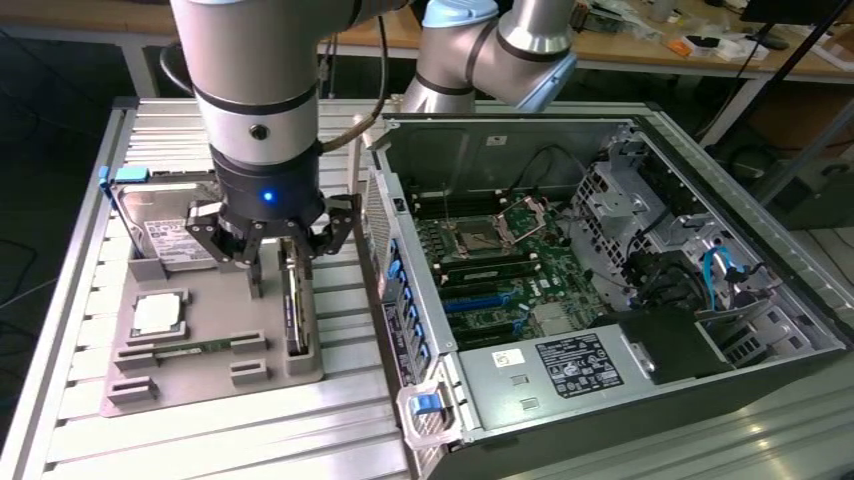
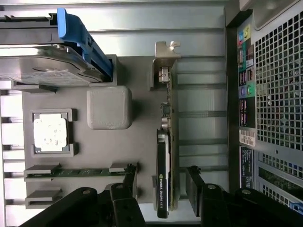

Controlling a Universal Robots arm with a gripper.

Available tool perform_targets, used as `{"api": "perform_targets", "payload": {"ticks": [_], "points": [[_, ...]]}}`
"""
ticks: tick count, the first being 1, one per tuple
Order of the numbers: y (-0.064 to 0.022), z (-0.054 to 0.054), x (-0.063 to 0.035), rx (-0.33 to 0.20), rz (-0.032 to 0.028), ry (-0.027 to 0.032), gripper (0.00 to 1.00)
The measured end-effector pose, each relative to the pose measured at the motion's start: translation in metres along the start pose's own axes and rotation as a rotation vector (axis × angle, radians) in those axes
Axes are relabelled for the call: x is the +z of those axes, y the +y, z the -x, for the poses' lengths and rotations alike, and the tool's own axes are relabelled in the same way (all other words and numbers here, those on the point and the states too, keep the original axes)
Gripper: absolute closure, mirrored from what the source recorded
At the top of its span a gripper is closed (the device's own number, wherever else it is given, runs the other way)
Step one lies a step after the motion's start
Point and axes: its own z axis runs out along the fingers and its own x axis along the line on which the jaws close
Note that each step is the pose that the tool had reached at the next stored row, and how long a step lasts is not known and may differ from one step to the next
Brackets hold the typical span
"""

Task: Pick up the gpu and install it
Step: 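Pick up the gpu and move the gpu toward the slot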

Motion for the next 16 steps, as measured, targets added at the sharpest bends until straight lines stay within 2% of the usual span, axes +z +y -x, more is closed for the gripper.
{"api": "perform_targets", "payload": {"ticks": [16], "points": [[-0.0030, 0.002, 0.0303, 0.001, 0.0000, 0.0000, 0.46]]}}
